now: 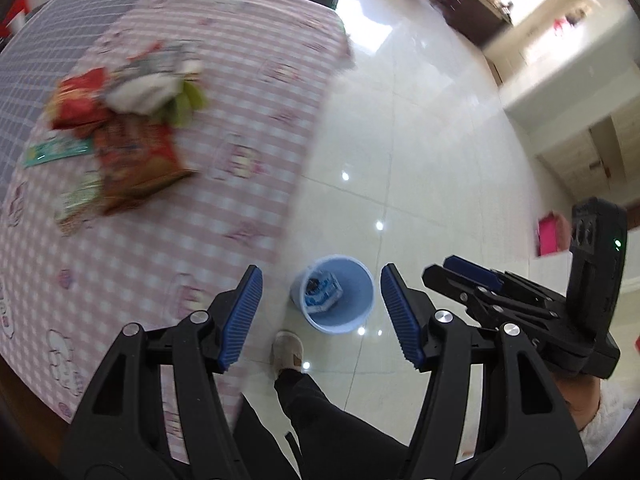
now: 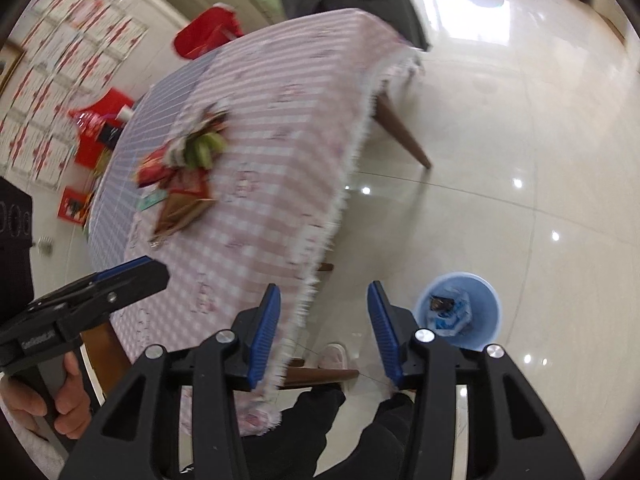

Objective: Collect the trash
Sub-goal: 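Move both tools back over the table toward the remaining wrappers, then grasp the green snack wrapper with right gripper while left grasps the small checked wrapper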

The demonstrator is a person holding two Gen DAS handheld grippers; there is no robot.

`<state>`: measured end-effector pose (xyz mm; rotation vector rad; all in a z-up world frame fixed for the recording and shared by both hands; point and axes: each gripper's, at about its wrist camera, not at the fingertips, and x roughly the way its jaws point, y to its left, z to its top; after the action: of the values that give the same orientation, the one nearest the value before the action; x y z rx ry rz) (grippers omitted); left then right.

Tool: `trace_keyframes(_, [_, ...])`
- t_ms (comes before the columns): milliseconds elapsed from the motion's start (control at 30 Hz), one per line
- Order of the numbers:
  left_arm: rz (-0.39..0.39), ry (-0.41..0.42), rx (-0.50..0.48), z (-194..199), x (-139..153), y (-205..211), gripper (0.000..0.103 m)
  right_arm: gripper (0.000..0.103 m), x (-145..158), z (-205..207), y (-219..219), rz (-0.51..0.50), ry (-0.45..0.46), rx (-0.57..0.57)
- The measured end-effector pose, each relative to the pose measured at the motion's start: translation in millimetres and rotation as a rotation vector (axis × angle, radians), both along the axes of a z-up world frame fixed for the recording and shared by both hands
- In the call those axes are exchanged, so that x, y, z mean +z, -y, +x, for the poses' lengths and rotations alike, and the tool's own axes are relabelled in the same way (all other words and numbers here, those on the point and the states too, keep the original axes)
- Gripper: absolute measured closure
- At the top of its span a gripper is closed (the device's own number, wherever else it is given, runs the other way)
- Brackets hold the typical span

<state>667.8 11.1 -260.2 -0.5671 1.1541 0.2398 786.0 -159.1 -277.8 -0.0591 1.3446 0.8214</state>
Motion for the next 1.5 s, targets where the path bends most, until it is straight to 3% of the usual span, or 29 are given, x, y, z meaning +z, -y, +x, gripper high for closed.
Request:
trace_keyframes(367, [0.016,-0.008,0.223,-87.8,-12.6,-154.2,0.042,0.058,20.2,-62.1,-161.1,0.025,0.087,0.211])
trace_keyframes(567, [0.013,-0.020,0.301,-128.4,-20.3,-214.9,0.042,0.058,21.2,-112.5,-261.3,0.036,0.240,0.461])
trace_keyframes(867, [-0.027,-0.037,0.308,-149.7,-41.3,-243.6,0.042,0.058,-49.2,-143.8,-343.8,-0.179,0.378,0.770])
trace_keyframes(1067, [-0.051,-0.050,0.297,-151.8,-54.8,-249.0,0.041,0.059,-69.1,-139.0,-355.3,-0.220,0.362,0.828])
trace_keyframes(1133, [-0.063,-0.051,0.292,-150.2,-58.5,-249.8,0.041,0.065,-68.1,-137.2,-358.1,-0.222,0.359,0.839])
trace_keyframes(1200, [-0.072,-0.051,0.283,-145.7,-63.1,-250.3,0.041,0.091,-67.8,-133.5,-360.4,-0.213,0.335,0.840])
trace_keyframes(1233, [-0.077,-0.054,0.278,-143.2,-65.2,-250.6,0.041,0.097,-67.5,-131.5,-361.2,-0.216,0.336,0.833])
trace_keyframes(1367, [-0.088,-0.063,0.247,-131.3,-73.3,-247.6,0.041,0.100,-67.1,-120.1,-363.8,-0.185,0.265,0.816])
trace_keyframes(1433, [-0.083,-0.064,0.235,-127.8,-74.6,-245.9,0.041,0.085,-63.8,-117.0,-361.5,-0.175,0.280,0.797])
trace_keyframes(1467, [-0.087,-0.066,0.232,-126.3,-75.6,-245.2,0.041,0.056,-63.2,-116.7,-358.4,-0.177,0.298,0.797])
trace_keyframes(1500, [-0.090,-0.069,0.234,-125.5,-76.5,-245.1,0.041,0.048,-62.6,-117.6,-356.6,-0.176,0.311,0.799])
